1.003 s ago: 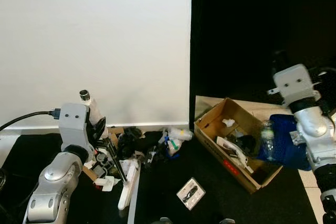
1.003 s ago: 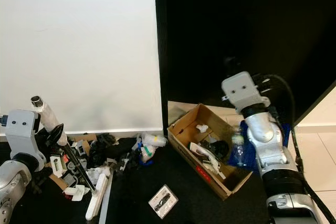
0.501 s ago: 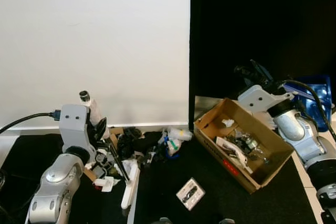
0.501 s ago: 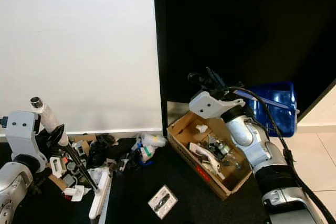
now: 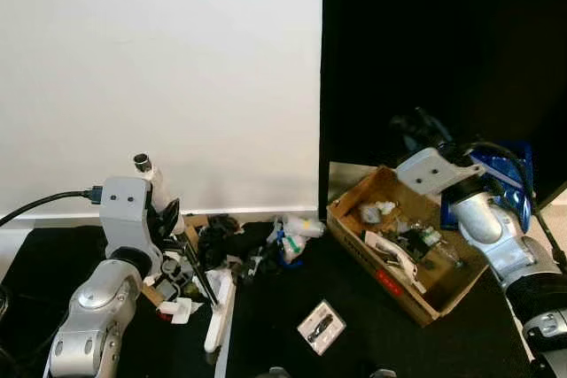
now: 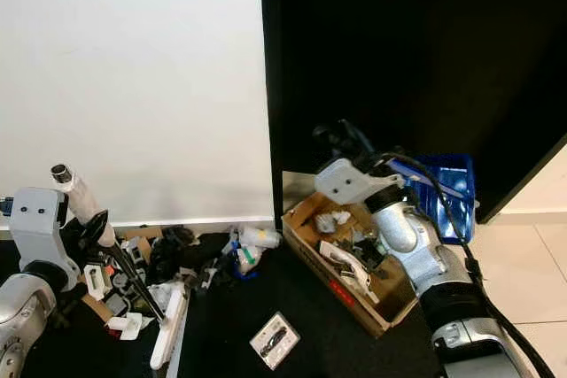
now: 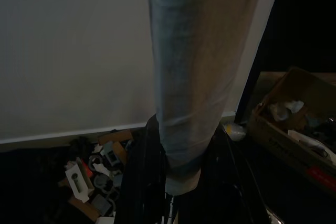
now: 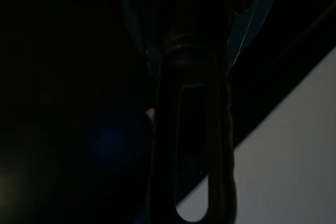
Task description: Sweep floor
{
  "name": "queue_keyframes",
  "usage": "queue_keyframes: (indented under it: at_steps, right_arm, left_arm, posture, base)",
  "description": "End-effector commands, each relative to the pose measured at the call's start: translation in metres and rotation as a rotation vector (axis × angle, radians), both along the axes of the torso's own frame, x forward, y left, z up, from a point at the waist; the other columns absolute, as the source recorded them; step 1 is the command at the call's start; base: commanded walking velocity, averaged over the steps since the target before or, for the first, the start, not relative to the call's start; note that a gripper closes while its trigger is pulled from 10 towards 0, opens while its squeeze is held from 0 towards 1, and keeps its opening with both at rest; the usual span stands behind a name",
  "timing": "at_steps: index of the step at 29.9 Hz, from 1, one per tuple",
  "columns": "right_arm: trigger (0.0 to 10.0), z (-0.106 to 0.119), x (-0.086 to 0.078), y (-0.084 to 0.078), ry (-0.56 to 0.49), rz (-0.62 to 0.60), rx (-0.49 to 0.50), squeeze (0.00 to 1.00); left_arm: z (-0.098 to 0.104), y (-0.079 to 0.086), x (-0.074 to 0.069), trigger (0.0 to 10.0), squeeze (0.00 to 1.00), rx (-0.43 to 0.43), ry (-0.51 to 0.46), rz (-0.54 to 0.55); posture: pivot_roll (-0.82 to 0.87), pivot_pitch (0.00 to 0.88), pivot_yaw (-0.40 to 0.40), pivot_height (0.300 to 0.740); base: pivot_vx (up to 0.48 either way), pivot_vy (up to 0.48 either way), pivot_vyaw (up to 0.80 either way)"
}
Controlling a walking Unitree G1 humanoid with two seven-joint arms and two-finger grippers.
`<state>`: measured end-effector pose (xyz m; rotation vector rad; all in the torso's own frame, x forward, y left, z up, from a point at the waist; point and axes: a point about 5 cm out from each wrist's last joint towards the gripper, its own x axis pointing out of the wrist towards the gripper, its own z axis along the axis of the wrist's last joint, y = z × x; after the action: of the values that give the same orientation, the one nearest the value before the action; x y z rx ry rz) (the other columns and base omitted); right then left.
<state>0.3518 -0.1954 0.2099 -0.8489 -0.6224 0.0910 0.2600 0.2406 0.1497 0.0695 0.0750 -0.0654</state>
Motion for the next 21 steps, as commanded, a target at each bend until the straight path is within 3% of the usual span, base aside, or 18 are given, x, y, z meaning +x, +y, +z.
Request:
queue_keyframes:
  at_steps: [1,3,4,5,8,9,14,18,21]
  right_arm:
    - [10.0,0.02,0.0,-0.011,-0.058,-0.029,0.055,0.0]
    - [10.0,0.024,0.0,-0.015,-0.062,-0.038,0.11,0.0]
    - [10.0,0.033,0.001,-0.026,-0.061,-0.054,0.302,0.0]
    - [10.0,0.036,0.001,-0.029,-0.06,-0.053,0.378,0.0]
    - [10.0,0.038,0.0,-0.032,-0.065,-0.054,0.463,0.0]
    - [10.0,0.045,-0.003,-0.035,-0.079,-0.038,0.634,0.0]
    - [10.0,0.061,-0.011,-0.029,-0.106,0.045,0.77,0.0]
    - [10.0,0.079,-0.023,-0.024,-0.091,0.167,0.772,0.0]
    - [10.0,0.089,-0.028,-0.024,-0.113,0.184,0.753,0.0]
  left_arm:
    - [0.006,-0.003,-0.001,10.0,0.0,0.013,-0.041,-0.002]
    - [0.006,-0.004,-0.001,10.0,0.0,0.012,-0.041,-0.003]
    - [0.005,-0.006,0.0,10.0,0.0,0.012,-0.041,-0.007]
    - [0.005,-0.007,0.0,10.0,0.0,0.011,-0.042,-0.01]
    - [0.005,-0.009,0.0,10.0,0.0,0.01,-0.043,-0.016]
    - [0.007,-0.013,0.0,10.0,0.0,0.004,-0.048,-0.029]
    - [0.011,-0.019,0.002,10.0,0.0,-0.006,-0.058,-0.046]
    - [0.013,-0.02,0.006,10.0,0.0,-0.013,-0.059,-0.044]
    - [0.013,-0.02,0.007,10.0,0.0,-0.016,-0.057,-0.044]
  posture:
    - [0.09,0.166,0.06,0.74]
    - [0.09,0.166,0.06,0.74]
    - [0.09,0.162,0.059,0.74]
    - [0.09,0.158,0.059,0.74]
    - [0.09,0.158,0.059,0.74]
    - [0.09,0.156,0.059,0.74]
    - [0.09,0.152,0.063,0.74]
    - [0.08,0.149,0.067,0.74]
    - [0.07,0.148,0.069,0.74]
  base:
    - [0.0,0.0,0.0]
    - [0.0,0.0,0.0]
    - [0.0,0.0,0.0]
    - [0.0,0.0,0.0]
    - [0.0,0.0,0.0]
    - [0.0,0.0,0.0]
    - [0.0,0.0,0.0]
    - [0.0,0.0,0.0]
    - [0.0,0.0,0.0]
